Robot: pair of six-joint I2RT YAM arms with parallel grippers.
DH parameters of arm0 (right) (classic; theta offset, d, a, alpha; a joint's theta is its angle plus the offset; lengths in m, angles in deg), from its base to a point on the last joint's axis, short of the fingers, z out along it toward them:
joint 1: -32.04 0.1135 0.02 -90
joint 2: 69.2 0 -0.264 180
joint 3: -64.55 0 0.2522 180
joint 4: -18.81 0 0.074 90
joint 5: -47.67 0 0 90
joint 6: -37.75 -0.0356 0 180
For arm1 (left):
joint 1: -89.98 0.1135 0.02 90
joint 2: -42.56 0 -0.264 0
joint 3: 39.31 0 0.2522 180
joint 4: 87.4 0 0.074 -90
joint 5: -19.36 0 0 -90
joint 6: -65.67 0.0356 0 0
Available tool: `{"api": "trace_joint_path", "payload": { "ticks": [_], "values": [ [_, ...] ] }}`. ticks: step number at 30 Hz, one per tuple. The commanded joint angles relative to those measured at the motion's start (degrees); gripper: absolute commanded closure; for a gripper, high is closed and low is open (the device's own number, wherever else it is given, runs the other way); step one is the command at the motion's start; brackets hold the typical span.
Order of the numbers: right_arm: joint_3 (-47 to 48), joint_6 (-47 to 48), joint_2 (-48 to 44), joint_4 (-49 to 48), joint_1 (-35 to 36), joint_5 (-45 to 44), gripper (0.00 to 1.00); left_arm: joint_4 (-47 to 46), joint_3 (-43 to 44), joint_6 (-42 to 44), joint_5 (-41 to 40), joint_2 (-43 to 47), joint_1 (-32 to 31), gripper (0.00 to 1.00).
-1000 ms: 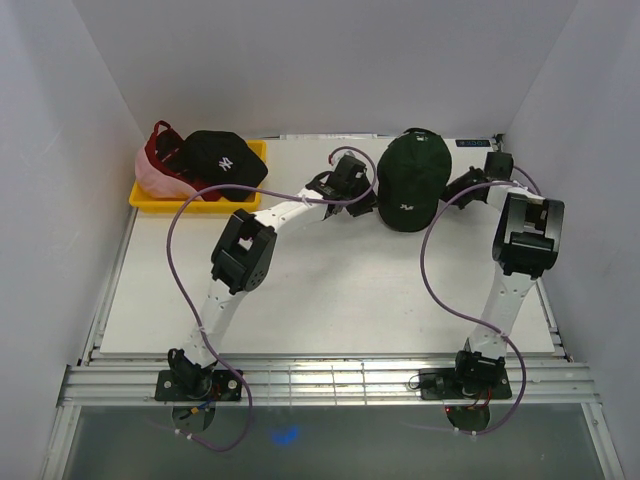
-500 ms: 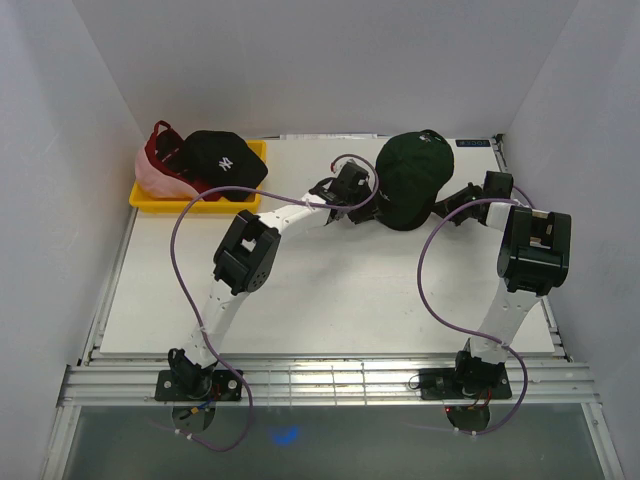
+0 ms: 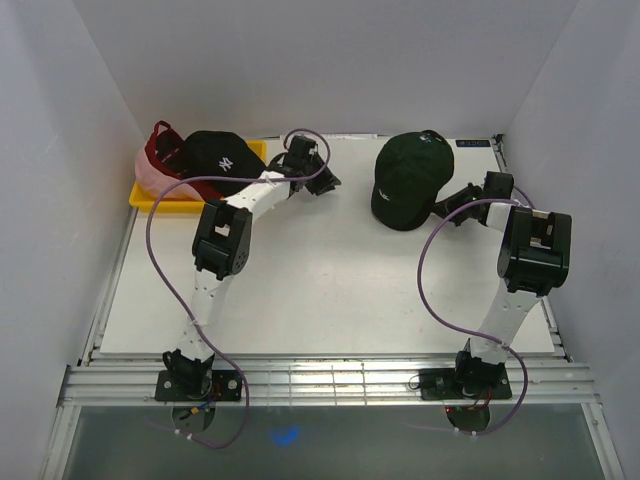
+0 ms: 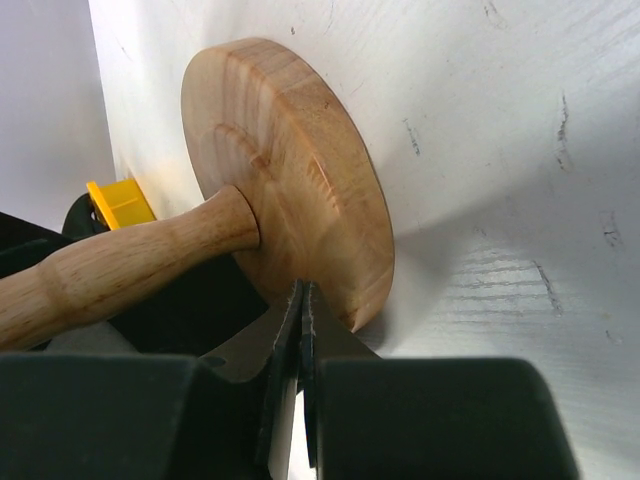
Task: Stack the hats
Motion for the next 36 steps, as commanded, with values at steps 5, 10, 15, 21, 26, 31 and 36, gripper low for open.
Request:
{"api": "trace_joint_path", "payload": {
  "ticks": [5,10,15,21,26,31,36],
  "values": [
    [3.76,2.19,0.67,2.16,-0.29,1.24,0.92,-7.06,16.37,-5.02,19.96,-12.47,2.36,0.65],
    [4.38,2.54,1.38,2.95,-0.29,1.33,0.92,-21.22,17.93,-13.22,26.22,-19.15,1.94,0.66],
    [4.12,3.60,2.08,3.40,-0.29,1.33,0.92,-26.76,19.35,-16.65,27.28,-22.50,-0.70,0.54],
    [2.53,2.98,2.43,1.99,-0.29,2.12,0.92,-32.74,20.23,-22.01,27.54,-25.40,-2.29,0.46],
    [2.27,2.46,2.08,1.29,-0.29,2.56,0.92,-33.54,19.53,-22.19,27.72,-25.14,-3.52,0.55],
    [2.71,3.15,1.64,3.04,-0.20,1.08,0.92,-35.73,10.49,-21.23,26.49,-19.96,-3.61,0.63],
    [2.01,4.30,-0.03,4.19,0.24,-0.60,0.92,-37.14,3.37,-19.47,25.17,-13.90,-3.34,0.68]
  ]
}}
